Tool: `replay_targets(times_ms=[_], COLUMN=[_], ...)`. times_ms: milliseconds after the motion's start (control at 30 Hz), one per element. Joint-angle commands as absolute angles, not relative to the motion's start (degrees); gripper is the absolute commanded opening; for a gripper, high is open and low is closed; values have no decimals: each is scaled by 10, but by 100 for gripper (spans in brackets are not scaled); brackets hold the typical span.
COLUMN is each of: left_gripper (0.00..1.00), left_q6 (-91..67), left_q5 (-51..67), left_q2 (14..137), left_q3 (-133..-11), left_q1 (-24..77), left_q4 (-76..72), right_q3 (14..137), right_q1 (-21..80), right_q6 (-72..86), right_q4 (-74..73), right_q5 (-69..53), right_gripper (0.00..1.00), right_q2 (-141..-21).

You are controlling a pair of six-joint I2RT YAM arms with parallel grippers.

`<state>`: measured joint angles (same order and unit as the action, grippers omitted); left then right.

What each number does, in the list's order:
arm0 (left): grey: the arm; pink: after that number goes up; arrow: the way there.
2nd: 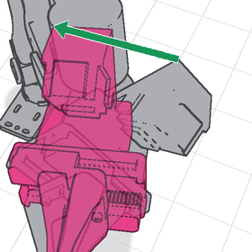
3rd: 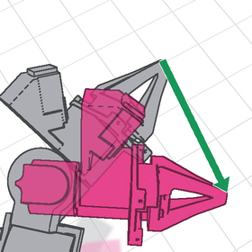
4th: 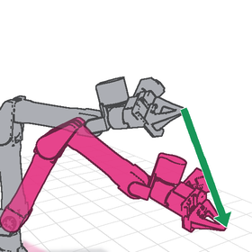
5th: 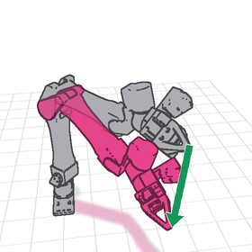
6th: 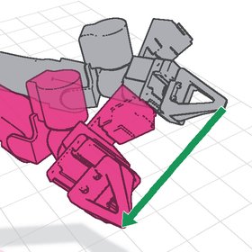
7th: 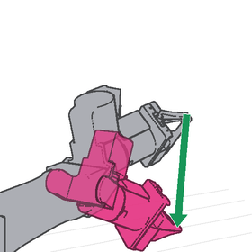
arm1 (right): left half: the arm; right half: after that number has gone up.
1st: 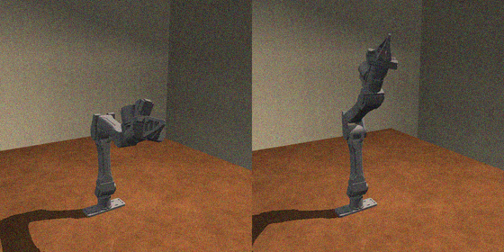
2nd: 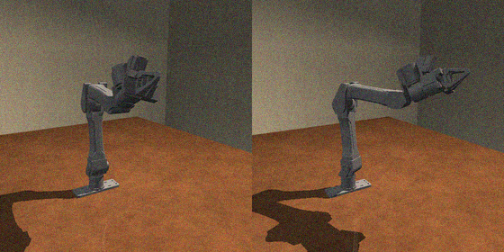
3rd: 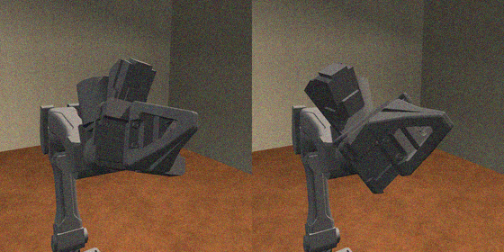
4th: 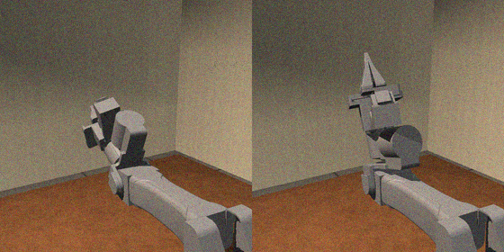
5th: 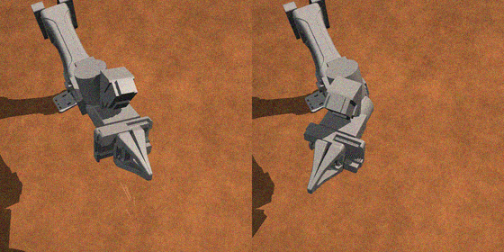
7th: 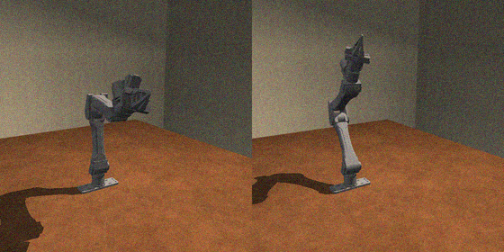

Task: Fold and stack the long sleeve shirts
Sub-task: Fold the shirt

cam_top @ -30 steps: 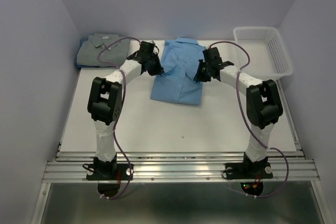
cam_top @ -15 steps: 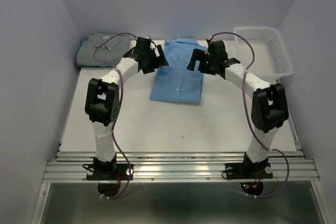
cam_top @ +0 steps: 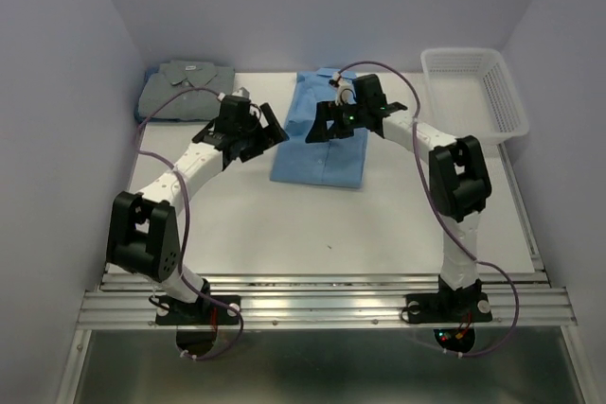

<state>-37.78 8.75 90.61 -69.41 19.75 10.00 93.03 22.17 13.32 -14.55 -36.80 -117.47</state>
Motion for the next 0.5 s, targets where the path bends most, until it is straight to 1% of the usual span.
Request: replay_targets(times_ms=[0,33,67,133,167,267,367,467], left_gripper=[99,99,99,99,99,99,99,99], left_q6=[-415,-420,-426,-440,-442,-454,-465,-467], left_q5=[72,76,77,88,92,99,102,109], left_q2=[825,811,785,765,749,731,708,693], left_q3=[-600,-581,-549,-519,-492,-461,-431,-413], left_q1=[193,194,194,196,197,203,205,210], left_q4=[75,69,65,55,52,50,48,42], right_q3=[981,988,1017,1066,1111,1164,1214,1244], right_q1=[248,248,248,248,248,248,248,248], right_q6=[104,124,131,133,134,133,138,143], right_q4=[-111,-75,-69,-87,-94,-115,-126,-129], right_q5=[-452,-442,-429,-377,-358,-320,-317,-280], right_gripper=[100,100,100,100,100,100,100,100], right_q2=[-1232,-1247,-1265,-1323,-1341,-1398,-1431,-1452])
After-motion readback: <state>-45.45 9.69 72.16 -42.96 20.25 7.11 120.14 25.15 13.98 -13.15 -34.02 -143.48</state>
